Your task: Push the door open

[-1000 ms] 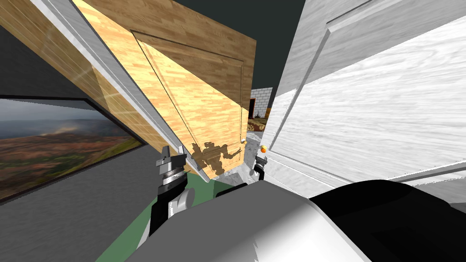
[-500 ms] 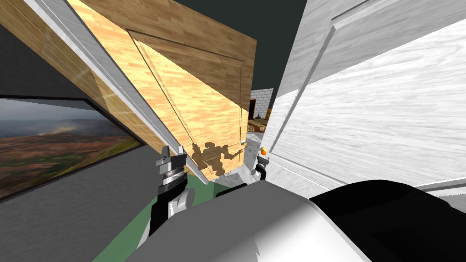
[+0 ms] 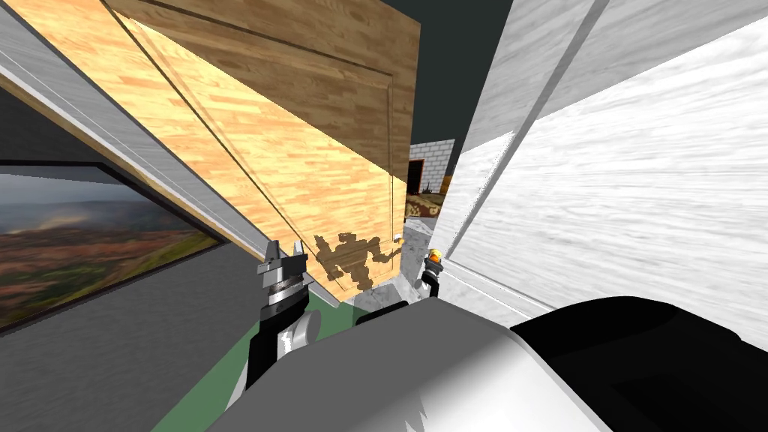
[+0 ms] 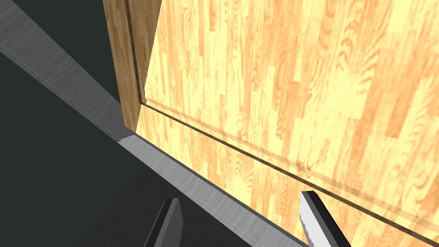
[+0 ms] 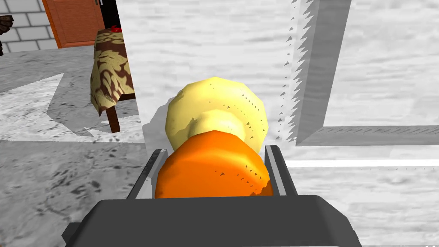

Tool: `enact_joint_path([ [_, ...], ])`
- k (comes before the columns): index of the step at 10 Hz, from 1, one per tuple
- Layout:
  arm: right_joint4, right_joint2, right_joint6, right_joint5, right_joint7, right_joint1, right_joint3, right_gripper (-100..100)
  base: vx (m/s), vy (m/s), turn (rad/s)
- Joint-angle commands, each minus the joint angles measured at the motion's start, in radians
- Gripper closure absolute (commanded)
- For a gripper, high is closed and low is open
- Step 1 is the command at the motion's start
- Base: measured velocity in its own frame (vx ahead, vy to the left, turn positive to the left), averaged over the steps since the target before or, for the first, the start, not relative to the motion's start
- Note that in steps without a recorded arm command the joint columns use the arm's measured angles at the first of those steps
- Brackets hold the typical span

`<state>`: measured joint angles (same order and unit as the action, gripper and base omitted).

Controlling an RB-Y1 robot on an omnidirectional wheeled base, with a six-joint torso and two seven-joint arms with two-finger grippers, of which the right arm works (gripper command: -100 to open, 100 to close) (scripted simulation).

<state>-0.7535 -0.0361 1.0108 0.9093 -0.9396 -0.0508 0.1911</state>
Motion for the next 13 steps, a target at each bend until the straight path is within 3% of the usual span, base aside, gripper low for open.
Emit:
enact_joint_path([
  [1, 0.000, 0.000, 0.001, 0.001, 0.000, 0.002, 0.001, 100, -0.018, 0.032, -0.012],
  [5, 0.000, 0.000, 0.001, 0.001, 0.000, 0.002, 0.001, 100, -0.011, 0.013, -0.001],
  [6, 0.013, -0.012, 0.028, 0.026, 0.010, -0.006, 0.030, 100, 0.034, -0.115, 0.226],
  [10, 0.021, -0.020, 0.058, 0.048, 0.018, -0.015, 0.056, 100, 0.066, -0.142, 0.114],
  [13, 0.029, -0.026, 0.084, 0.068, 0.025, -0.024, 0.080, 100, 0.018, -0.064, 0.077],
])
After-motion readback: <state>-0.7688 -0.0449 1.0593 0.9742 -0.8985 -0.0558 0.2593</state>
